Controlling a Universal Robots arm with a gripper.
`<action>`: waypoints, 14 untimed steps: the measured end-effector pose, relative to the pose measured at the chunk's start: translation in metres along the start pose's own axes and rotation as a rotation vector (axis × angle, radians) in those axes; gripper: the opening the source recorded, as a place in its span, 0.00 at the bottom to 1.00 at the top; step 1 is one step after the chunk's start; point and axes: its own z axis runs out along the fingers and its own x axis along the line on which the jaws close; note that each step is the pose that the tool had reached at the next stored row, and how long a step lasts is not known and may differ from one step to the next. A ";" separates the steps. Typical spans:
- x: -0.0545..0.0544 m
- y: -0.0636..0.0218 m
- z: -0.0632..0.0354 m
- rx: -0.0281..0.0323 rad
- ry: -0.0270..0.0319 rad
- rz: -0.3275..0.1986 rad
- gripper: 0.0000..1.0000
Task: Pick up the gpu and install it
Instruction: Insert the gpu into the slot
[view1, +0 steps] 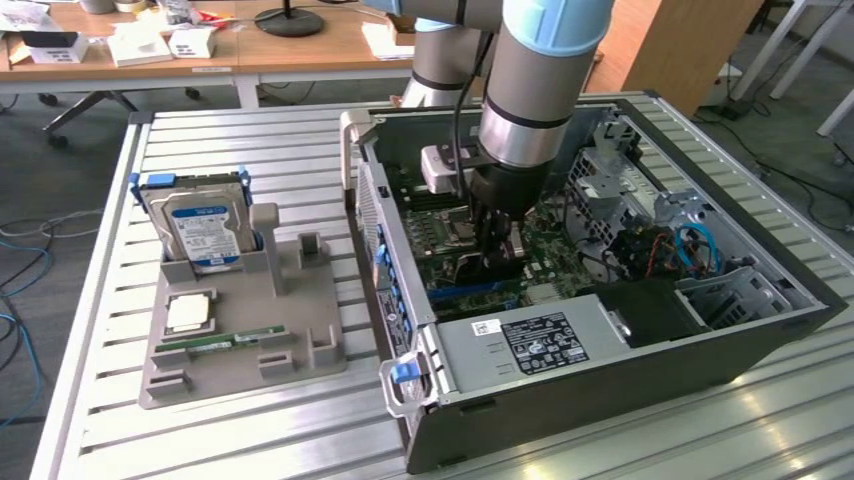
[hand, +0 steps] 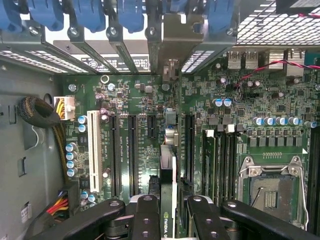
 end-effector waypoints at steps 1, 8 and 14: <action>0.000 0.0000 -0.0002 -0.0001 -0.0015 0.000 0.26; 0.000 0.0000 0.0000 -0.0001 -0.0032 -0.001 0.26; 0.000 0.0004 0.0012 -0.0002 -0.0034 -0.001 0.26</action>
